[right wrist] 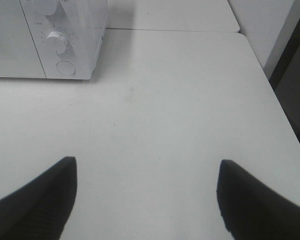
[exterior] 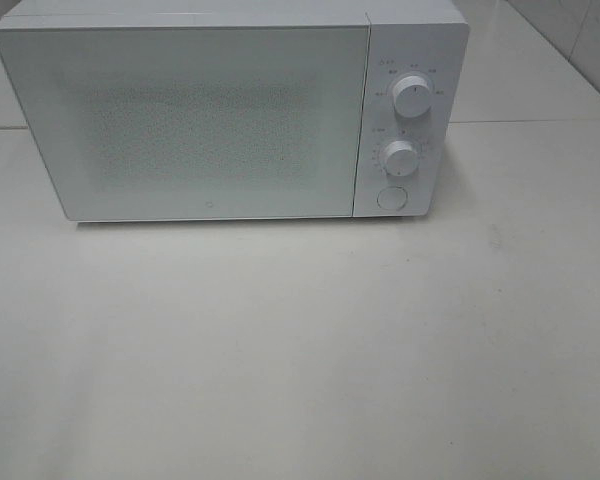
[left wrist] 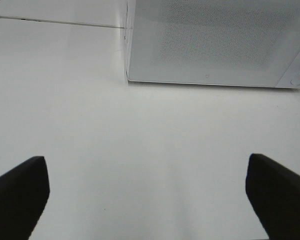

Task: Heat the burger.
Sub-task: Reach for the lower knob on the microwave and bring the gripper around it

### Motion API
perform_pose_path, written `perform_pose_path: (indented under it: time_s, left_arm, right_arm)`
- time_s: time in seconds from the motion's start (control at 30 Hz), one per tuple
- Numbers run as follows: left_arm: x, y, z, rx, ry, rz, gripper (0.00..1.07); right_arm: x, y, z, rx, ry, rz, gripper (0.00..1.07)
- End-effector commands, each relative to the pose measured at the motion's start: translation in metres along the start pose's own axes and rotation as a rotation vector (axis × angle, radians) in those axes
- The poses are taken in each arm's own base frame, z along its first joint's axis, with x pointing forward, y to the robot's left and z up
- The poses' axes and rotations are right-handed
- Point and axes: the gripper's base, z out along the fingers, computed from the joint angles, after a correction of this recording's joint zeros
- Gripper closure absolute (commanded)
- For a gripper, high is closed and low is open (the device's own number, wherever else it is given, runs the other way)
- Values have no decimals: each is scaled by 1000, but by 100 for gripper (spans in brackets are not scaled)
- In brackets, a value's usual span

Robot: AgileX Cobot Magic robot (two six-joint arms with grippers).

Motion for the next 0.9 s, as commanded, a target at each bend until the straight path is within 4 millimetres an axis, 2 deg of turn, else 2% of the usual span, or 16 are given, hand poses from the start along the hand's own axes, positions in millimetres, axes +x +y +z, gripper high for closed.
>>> perform_pose_path:
  time_s: [0.03,0.9]
  left_arm:
    - [2,0,-2,-1,-23,2,7]
    - [3,3,-2,-38,-12,49,7]
  right_arm:
    - [3,0,-2,5,-21,-6,32]
    - [3,0,-2,8,-19,-5,32]
